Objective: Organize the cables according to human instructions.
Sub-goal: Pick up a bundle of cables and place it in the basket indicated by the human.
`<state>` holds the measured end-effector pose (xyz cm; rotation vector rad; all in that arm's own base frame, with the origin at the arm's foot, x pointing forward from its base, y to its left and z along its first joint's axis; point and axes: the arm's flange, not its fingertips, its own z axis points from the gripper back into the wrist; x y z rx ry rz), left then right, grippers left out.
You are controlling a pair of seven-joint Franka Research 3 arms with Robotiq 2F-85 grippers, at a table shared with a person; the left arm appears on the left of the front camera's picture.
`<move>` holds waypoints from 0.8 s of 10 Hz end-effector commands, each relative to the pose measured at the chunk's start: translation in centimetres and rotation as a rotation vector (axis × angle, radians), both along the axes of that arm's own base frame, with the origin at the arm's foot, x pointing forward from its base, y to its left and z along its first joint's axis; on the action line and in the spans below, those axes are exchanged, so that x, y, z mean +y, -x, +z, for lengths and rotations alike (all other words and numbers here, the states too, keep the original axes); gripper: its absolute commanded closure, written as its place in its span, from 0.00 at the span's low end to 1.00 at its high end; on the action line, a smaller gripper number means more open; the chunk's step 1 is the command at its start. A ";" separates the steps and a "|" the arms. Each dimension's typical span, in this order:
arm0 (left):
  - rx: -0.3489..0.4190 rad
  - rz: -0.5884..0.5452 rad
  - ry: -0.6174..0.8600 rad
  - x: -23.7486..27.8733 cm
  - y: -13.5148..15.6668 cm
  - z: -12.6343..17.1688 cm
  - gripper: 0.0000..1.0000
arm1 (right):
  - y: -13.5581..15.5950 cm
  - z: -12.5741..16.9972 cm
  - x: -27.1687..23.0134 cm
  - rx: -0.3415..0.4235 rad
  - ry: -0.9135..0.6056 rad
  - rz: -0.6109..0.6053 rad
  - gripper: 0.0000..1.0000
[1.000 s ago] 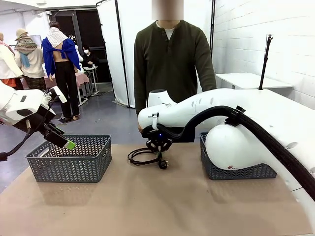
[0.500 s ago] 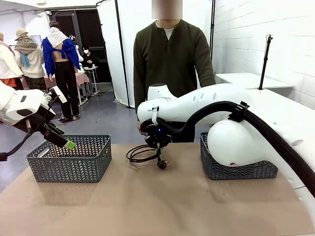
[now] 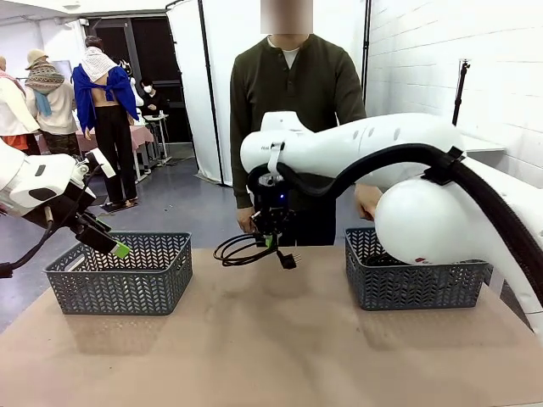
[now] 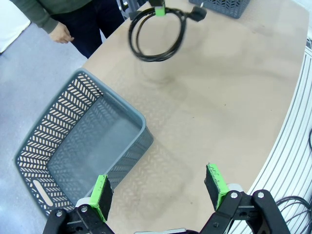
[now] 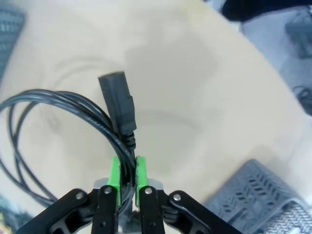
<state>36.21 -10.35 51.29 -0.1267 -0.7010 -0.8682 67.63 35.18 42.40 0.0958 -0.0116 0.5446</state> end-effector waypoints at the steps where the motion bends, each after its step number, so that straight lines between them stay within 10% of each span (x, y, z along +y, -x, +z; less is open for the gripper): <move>1: 0.002 0.004 0.005 0.2 -0.1 0.0 0.00 | 0.0 3.0 -1.0 0.024 0.063 0.275 1.00; 5: 0.002 0.004 0.005 0.2 -0.1 0.0 0.00 | 2.0 7.1 -4.0 0.129 0.039 0.656 1.00; 8: 0.002 0.004 0.005 0.2 -0.1 0.0 0.00 | 3.1 6.5 -4.3 0.102 0.058 0.649 1.00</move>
